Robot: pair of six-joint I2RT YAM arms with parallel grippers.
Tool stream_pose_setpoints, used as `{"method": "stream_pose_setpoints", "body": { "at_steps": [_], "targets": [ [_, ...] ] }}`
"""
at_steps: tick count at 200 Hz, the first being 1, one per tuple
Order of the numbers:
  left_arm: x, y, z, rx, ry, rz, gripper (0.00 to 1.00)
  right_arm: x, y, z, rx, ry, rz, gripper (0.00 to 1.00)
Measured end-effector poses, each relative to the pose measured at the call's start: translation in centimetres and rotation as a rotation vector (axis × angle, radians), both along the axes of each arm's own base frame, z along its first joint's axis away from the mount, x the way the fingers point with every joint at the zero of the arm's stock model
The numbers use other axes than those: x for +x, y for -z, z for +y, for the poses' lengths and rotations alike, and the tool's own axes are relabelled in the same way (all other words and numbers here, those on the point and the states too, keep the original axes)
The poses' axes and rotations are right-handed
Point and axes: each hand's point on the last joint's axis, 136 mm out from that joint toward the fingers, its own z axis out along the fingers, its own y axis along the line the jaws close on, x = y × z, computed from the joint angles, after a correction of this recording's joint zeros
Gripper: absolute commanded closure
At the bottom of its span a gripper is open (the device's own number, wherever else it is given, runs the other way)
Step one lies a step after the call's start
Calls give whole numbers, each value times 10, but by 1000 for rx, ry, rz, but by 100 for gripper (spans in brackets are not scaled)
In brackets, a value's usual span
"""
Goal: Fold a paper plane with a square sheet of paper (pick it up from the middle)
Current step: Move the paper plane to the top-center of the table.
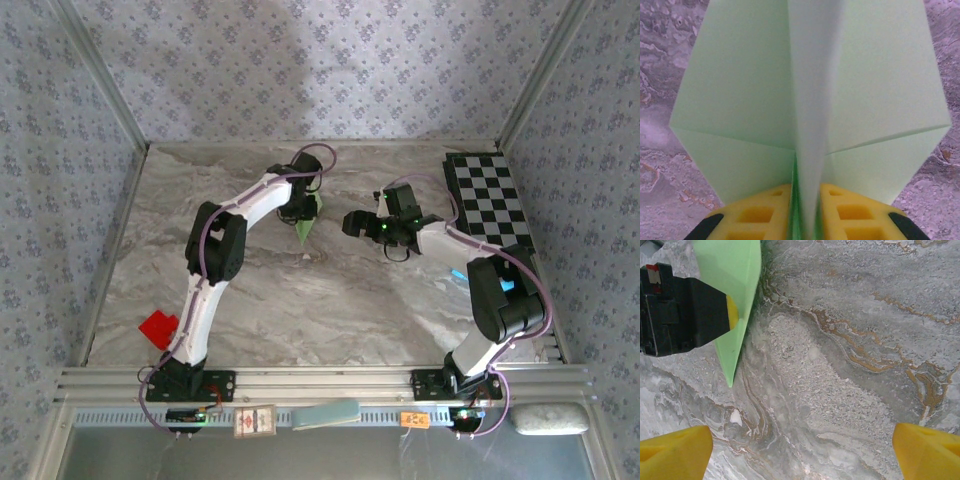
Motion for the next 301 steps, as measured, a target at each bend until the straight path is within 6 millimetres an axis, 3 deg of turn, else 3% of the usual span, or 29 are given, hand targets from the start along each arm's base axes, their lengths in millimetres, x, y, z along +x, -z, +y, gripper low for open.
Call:
{"method": "stream_pose_setpoints", "body": {
  "at_steps": [23,171,236,301],
  "targets": [
    [3,7,0,18,-5,2,76,-1,0,1,0,-3,0,4],
    [6,8,-8,82,-39,-40,57,-1,3,2,-3,-5,11,3],
    [12,7,-14,114,-36,-51,64,2,2,3,-1,-5,7,3],
    [17,6,-17,118,-25,-55,63,4,-1,4,1,-5,2,3]
  ]
}}
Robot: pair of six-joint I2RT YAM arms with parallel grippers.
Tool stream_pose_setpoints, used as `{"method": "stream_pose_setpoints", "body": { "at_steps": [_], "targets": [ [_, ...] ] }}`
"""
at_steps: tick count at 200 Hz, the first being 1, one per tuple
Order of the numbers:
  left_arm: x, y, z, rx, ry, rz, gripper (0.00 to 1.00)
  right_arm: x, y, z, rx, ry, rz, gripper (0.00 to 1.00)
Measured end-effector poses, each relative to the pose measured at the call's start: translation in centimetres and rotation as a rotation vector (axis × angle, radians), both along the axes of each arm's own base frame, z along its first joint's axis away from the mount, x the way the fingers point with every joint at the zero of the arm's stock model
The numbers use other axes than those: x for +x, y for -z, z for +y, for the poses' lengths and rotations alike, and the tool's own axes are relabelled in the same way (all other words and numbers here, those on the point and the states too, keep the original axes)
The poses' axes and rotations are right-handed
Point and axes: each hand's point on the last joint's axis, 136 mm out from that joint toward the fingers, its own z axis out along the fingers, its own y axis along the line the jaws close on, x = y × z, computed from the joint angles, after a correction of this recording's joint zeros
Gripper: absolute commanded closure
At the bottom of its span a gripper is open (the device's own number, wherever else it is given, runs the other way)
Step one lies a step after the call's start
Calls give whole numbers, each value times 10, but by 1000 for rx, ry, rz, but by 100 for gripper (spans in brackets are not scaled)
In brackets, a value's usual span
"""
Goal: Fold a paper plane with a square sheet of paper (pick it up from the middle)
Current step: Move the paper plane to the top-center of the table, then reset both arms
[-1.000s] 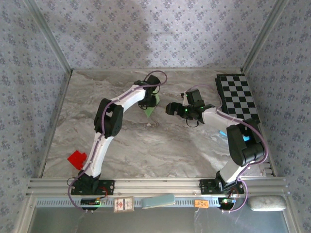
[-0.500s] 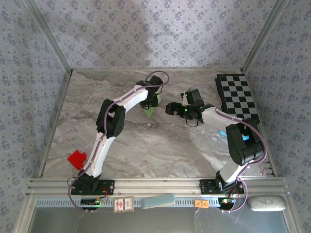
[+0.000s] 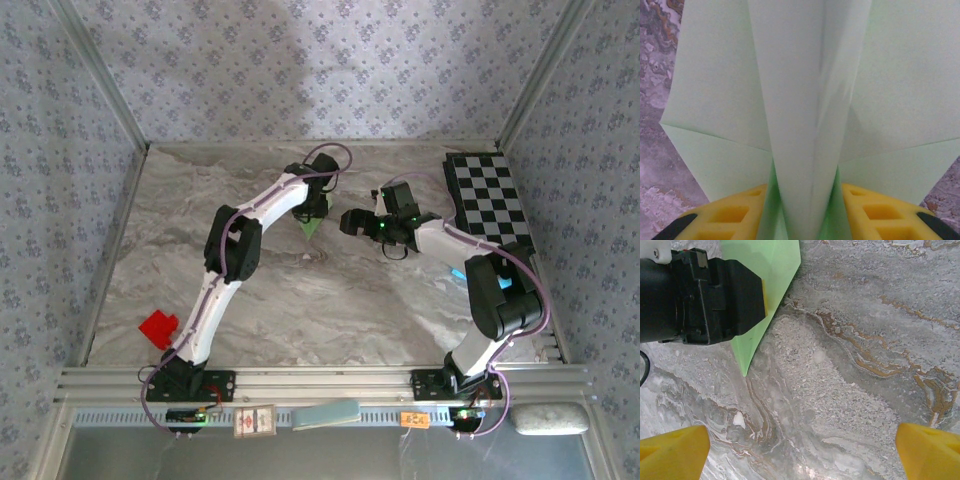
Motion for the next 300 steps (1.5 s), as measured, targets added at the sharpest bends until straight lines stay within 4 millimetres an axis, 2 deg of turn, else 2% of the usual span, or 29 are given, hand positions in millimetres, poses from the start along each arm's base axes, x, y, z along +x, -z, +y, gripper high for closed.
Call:
{"method": "stream_pose_setpoints", "body": {
  "at_steps": [74,111,137,169,188,203,222,235,259,269,280,300],
  "targets": [
    [2,-3,0,3,-9,-2,55,0,0,0,-1,1,3,2],
    [3,-16,-1,-11,-15,-22,52,0,0,-2,1,7,5,2],
    [5,-41,0,-30,-21,-62,50,1,1,-4,1,13,5,2],
    [5,-84,3,-63,-26,-131,48,1,-1,-10,-4,24,13,1],
    [2,-112,7,-80,-31,-175,47,3,-12,-14,-16,30,0,0],
    [-3,-135,15,-92,-38,-220,43,8,-30,-19,-36,34,-42,0],
    [-15,-168,30,-105,-57,-292,35,15,-59,-27,-69,45,-121,0],
    [-26,-190,46,-116,-74,-348,25,18,-81,-36,-105,62,-186,0],
    [-48,-225,93,-111,-140,-478,7,22,-117,-58,-179,114,-302,0],
    [-56,-232,117,-99,-182,-525,1,22,-127,-69,-208,144,-335,0],
    [-66,-235,143,-78,-221,-567,0,22,-136,-82,-247,182,-370,0],
    [-85,-223,191,-33,-313,-609,0,17,-140,-106,-326,239,-417,0]
  ]
}}
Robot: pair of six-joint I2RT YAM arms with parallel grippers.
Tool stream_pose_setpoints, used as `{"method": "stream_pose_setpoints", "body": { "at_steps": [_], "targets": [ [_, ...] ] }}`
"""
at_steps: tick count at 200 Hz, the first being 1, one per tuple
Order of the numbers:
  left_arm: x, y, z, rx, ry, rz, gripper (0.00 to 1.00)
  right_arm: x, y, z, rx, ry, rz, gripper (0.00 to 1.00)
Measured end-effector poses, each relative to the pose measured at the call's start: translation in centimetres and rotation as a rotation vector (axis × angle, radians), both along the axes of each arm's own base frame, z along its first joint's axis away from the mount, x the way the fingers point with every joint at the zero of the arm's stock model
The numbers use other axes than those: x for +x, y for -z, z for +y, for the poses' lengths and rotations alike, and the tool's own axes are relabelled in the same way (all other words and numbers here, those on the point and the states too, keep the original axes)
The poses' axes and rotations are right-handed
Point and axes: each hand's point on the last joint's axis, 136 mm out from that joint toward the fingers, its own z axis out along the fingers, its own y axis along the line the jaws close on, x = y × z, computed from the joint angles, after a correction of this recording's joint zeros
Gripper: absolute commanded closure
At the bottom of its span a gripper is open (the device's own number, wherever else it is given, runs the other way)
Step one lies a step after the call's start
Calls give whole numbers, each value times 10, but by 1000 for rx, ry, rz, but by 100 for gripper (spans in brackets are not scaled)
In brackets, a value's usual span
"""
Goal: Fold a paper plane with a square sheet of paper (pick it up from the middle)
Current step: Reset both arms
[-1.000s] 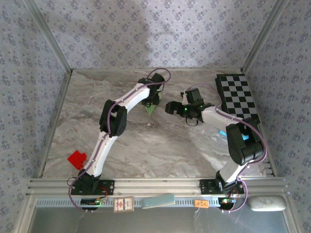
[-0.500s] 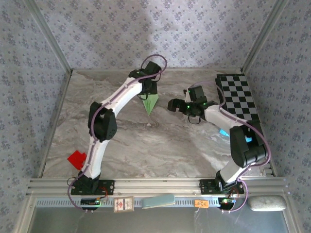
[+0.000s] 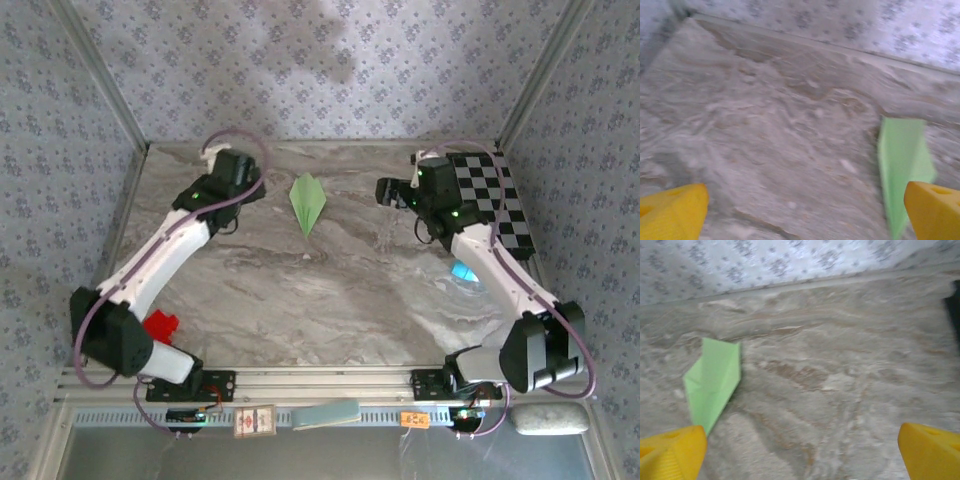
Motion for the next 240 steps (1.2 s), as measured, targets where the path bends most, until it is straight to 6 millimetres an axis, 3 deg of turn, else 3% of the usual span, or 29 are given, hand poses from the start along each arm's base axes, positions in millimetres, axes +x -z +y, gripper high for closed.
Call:
{"method": "stream_pose_setpoints", "body": {
  "at_steps": [23,48,72,101,128,160,207,240],
  "targets": [
    [-23,33,52,38,-115,-7,0,-9,13,-27,-107,70,-42,0],
    [-53,76,102,95,-219,-2,0,-24,49,-58,-240,142,-53,0],
    [-75,100,131,138,-270,-19,0,-37,84,-91,-318,228,-18,0],
    [-83,118,154,169,-299,-60,0,-49,113,-127,-345,326,2,0],
    [-82,138,161,166,-261,-92,0,-54,134,-138,-357,340,-6,0],
    [-71,158,150,145,-138,-136,0,-48,153,-133,-339,279,-40,0],
    [-44,152,126,132,40,-233,0,-24,143,-130,-275,195,-159,0],
    [-33,169,119,126,107,-224,0,-19,161,-123,-244,125,-167,0]
  ]
}}
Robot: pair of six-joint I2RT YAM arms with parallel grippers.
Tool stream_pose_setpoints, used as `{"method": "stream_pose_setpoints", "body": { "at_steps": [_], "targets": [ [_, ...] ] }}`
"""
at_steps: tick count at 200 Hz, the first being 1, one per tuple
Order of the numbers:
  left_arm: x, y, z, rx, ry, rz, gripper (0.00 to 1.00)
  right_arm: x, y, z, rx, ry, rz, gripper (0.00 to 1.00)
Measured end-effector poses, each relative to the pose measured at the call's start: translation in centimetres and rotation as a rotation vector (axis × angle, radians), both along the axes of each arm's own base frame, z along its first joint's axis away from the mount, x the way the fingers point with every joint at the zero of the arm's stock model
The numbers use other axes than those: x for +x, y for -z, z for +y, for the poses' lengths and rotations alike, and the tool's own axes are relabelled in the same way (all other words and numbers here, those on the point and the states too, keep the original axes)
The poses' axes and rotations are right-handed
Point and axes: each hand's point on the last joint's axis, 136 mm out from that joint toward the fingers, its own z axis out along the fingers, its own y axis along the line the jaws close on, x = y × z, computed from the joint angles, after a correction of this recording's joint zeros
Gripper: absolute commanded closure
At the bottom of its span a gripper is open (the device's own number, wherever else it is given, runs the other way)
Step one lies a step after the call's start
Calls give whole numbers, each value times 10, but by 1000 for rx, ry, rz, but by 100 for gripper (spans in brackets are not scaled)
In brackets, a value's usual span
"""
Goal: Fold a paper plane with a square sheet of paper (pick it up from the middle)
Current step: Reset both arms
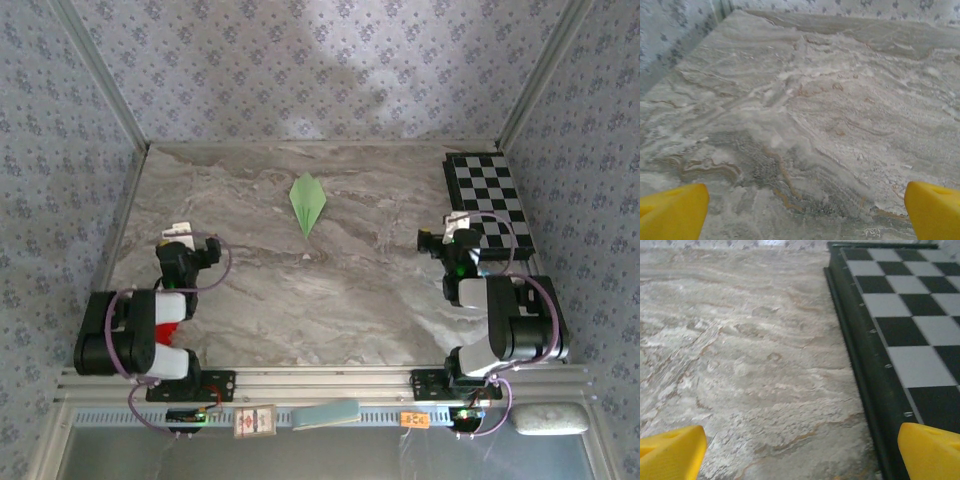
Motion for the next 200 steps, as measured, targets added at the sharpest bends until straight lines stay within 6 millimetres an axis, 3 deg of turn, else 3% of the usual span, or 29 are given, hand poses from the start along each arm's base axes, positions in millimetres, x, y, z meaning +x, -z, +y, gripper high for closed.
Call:
{"method": "stream_pose_setpoints", "body": {
  "at_steps": [28,83,200],
  "targets": [
    [7,12,-2,-2,16,29,0,0,5,5,15,-33,5,0],
    [32,-10,3,13,-12,-12,0,8,-5,2,17,-28,-14,0],
    [29,-1,1,32,-22,29,0,8,-2,2,19,-30,-1,0]
  ]
}}
